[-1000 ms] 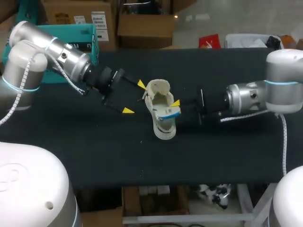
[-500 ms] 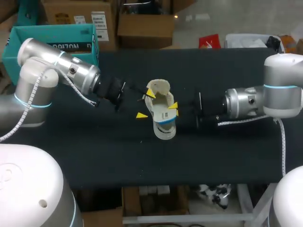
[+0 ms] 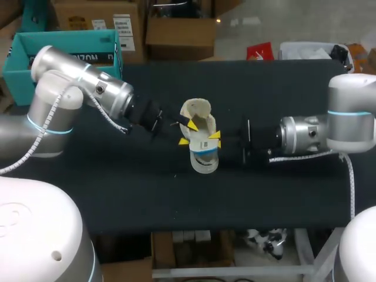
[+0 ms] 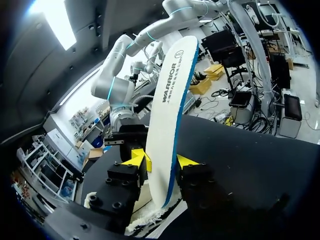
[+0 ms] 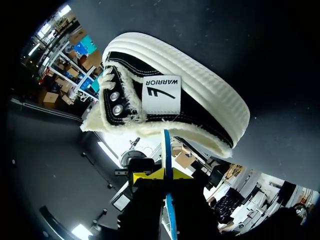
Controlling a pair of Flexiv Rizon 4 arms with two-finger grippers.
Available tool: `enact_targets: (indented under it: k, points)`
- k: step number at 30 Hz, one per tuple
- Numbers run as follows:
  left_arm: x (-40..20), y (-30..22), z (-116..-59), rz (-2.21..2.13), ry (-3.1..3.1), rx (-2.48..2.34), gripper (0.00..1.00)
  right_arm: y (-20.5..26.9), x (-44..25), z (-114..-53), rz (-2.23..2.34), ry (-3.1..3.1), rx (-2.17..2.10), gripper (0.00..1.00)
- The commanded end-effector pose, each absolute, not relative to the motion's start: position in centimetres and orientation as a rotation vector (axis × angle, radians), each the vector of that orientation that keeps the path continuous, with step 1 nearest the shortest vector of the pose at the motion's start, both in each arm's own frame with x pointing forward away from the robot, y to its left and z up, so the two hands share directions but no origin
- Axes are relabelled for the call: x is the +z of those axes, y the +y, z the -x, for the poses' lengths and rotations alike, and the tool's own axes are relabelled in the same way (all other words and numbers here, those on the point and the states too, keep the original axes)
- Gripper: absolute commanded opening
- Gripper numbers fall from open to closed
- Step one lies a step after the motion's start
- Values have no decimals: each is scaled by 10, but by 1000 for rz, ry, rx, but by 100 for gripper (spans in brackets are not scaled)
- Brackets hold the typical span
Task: Open the shoe tongue, take the insole out of the shoe, put the insole back into the shoe, and pack the shoe into the shoebox
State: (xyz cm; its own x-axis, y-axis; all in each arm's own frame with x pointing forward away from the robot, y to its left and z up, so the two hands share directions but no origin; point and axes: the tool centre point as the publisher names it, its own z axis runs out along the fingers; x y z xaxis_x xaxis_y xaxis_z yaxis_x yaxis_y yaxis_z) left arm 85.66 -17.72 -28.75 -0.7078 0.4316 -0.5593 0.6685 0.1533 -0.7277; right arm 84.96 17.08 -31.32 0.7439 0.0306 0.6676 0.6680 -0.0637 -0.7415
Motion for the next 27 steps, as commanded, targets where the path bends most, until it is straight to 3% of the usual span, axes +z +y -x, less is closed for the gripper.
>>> enact_targets:
  k: [1,3,8,9,10,11,14,18,21,27]
  points:
    - [-290,-181,-858,-1083,2204,-1584,15,171,-314,-847,1566,-576,-579,0]
    - [-290,-181,-857,-1087,2211,-1579,0,171,-314,-847,1566,-577,-579,0]
    - [-295,-186,-856,-1115,2230,-1538,0,171,-314,-847,1560,-581,-574,0]
    - [-297,-186,-856,-1136,2229,-1526,0,171,-314,-847,1560,-581,-574,9]
    - [-298,-187,-856,-1140,2225,-1512,0,171,-314,-847,1561,-581,-575,42]
    - [-298,-187,-856,-1157,2221,-1503,0,171,-313,-846,1566,-582,-575,55]
    - [-300,-187,-857,-1191,2217,-1468,0,171,-311,-842,1584,-587,-571,73]
    - [-302,-187,-861,-1215,2213,-1434,0,172,-308,-837,1613,-603,-561,73]
    - [-304,-185,-866,-1233,2208,-1407,0,173,-309,-834,1641,-617,-546,51]
    - [-306,-182,-875,-1268,2192,-1390,0,177,-315,-832,1670,-643,-533,26]
